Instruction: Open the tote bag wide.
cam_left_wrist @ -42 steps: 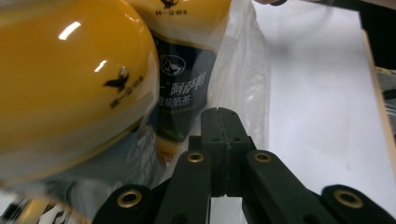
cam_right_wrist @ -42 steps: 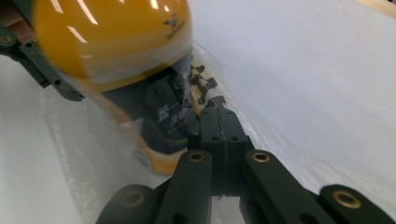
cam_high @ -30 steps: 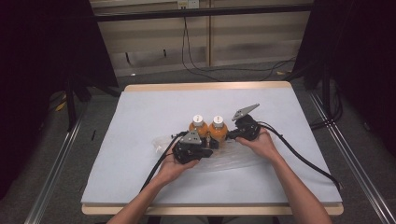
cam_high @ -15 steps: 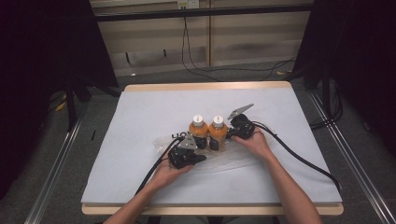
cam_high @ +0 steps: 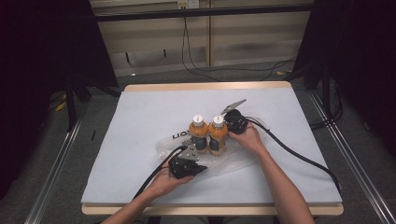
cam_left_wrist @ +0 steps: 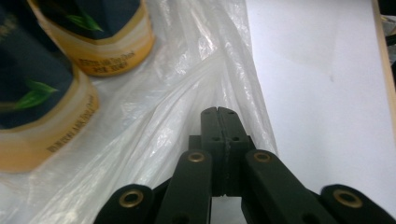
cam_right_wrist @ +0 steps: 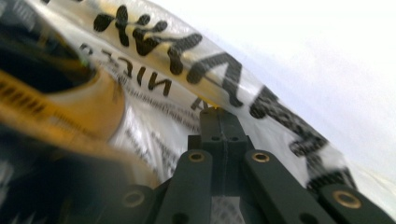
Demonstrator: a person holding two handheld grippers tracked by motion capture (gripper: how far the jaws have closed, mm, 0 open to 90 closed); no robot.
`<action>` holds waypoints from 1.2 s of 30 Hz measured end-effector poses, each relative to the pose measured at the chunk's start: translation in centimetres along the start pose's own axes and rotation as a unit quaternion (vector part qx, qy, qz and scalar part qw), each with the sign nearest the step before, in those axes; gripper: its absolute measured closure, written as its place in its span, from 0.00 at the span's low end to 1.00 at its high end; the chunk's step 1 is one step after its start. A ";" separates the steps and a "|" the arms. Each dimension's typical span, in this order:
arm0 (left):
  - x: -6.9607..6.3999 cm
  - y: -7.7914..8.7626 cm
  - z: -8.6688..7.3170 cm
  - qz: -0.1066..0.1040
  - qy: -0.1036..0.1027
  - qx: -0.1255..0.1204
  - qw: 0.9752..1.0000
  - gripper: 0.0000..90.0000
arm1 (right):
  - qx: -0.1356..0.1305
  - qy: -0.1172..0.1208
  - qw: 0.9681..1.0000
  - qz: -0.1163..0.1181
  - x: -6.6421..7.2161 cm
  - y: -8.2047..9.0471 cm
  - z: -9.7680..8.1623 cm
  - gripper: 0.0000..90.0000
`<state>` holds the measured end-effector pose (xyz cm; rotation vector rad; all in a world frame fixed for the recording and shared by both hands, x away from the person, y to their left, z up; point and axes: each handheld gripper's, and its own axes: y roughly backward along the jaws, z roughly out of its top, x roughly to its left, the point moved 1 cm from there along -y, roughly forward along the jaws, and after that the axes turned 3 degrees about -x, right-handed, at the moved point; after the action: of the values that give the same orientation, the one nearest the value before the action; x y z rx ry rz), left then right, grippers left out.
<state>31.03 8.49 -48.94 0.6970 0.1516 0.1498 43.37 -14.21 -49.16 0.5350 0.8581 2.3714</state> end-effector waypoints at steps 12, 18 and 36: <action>-1.1 0.4 -0.7 -0.031 0.000 -0.008 0.999 1.00 | -0.009 -0.018 1.000 -0.015 -0.8 -1.5 1.4 1.00; -1.3 0.4 -0.7 -0.033 -0.002 -0.008 0.999 1.00 | -0.005 -0.015 0.999 -0.033 -1.0 -1.9 1.9 1.00; -2.8 0.6 -0.8 -0.062 -0.016 -0.001 0.998 1.00 | 0.011 -0.033 0.997 -0.062 -1.7 -2.4 3.0 1.00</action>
<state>28.13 8.91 -48.95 0.6865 0.1640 0.0192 47.11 -12.36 -48.95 0.5506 0.8644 2.2218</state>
